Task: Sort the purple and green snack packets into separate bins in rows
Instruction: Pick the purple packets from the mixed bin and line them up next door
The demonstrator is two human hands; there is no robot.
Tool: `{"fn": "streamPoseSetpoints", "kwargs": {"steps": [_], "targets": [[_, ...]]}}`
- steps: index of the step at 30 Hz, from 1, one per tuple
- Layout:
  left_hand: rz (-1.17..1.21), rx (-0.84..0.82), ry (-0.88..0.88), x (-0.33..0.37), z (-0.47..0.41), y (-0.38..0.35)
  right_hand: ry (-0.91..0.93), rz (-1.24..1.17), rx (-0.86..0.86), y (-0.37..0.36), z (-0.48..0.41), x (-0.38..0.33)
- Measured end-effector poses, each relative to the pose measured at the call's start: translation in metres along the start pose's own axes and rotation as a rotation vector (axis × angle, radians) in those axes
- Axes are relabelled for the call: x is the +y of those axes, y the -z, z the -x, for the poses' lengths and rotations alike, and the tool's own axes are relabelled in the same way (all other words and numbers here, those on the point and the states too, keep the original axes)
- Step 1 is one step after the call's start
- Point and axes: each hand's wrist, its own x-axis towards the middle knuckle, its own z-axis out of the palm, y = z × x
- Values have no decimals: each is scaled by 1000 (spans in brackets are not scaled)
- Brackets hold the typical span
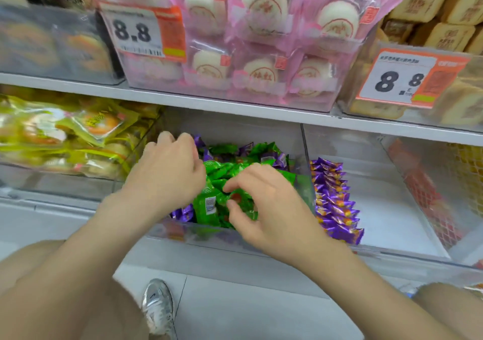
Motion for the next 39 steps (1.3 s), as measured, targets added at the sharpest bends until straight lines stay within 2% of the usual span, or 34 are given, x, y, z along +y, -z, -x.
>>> {"fn": "streamPoseSetpoints", "kwargs": {"steps": [5, 8, 12, 17, 21, 24, 27, 28, 31, 36, 39], "targets": [[-162, -385, 44, -32, 0, 24, -43, 179, -311, -27, -22, -14], [-179, -468, 1, -33, 5, 22, -52, 222, -393, -41, -36, -10], [-193, -445, -67, -32, 1, -1, -106, 272, -421, -42, -53, -2], [-155, -425, -53, -28, -3, -24, -172, 364, -354, -40, -61, 5], [-84, -324, -40, -25, -3, -32, -199, 432, -279, -37, -62, 19], [-19, -267, -58, -31, -9, -34, -183, 411, -278, -36, -58, 24], [43, -219, -62, -39, -13, -30, -43, 291, -148, -37, -50, 18], [49, -218, -77, -41, -15, -28, -6, 205, -168, -37, -49, 13], [70, -236, -111, -47, -17, -22, -4, 89, -414, -42, -48, -1], [59, -189, -129, -52, -21, -18, 28, 320, -549, -43, -59, 2], [71, -150, -126, -52, -21, -21, 71, 419, -540, -46, -59, 1]]}}
